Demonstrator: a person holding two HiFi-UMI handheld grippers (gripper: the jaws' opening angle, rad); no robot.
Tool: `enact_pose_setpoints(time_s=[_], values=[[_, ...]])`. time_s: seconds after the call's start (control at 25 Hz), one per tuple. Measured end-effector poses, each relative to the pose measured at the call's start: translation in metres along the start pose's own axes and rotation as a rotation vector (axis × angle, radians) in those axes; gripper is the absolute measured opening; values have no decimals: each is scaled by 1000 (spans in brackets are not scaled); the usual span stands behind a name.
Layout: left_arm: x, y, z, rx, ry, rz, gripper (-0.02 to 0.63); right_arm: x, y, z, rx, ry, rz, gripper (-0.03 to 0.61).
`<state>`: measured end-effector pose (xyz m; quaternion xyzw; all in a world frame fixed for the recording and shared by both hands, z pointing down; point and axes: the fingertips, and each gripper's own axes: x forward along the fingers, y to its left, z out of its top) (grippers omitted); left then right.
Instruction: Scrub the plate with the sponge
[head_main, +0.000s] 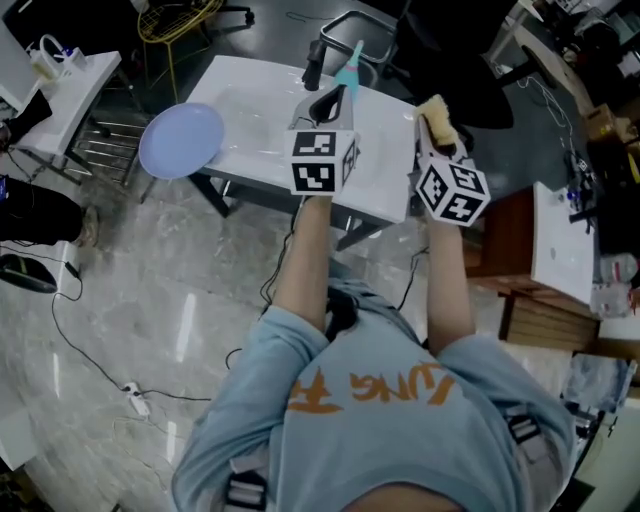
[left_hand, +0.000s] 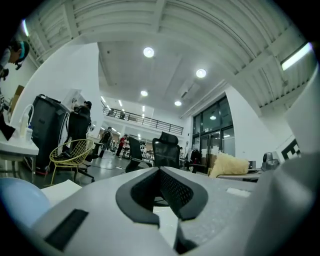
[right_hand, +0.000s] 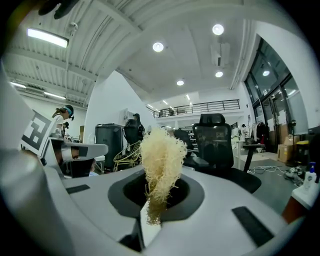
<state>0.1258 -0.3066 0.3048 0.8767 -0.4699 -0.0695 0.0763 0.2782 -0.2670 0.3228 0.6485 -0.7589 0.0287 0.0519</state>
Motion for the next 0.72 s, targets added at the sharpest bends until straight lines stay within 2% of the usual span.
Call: enact_pose_setpoints(time_s=[0.24,0.48,0.72], values=[[3,-1,-6,32,16,7,3,2,-3,-9,11,9,6,29],[4,8,-23,4,47,18,3,-3,-13,-17,25,10,-13,29],[6,14,-28,-36,33,38,3,0,-22,-16,1,17,-9,29]])
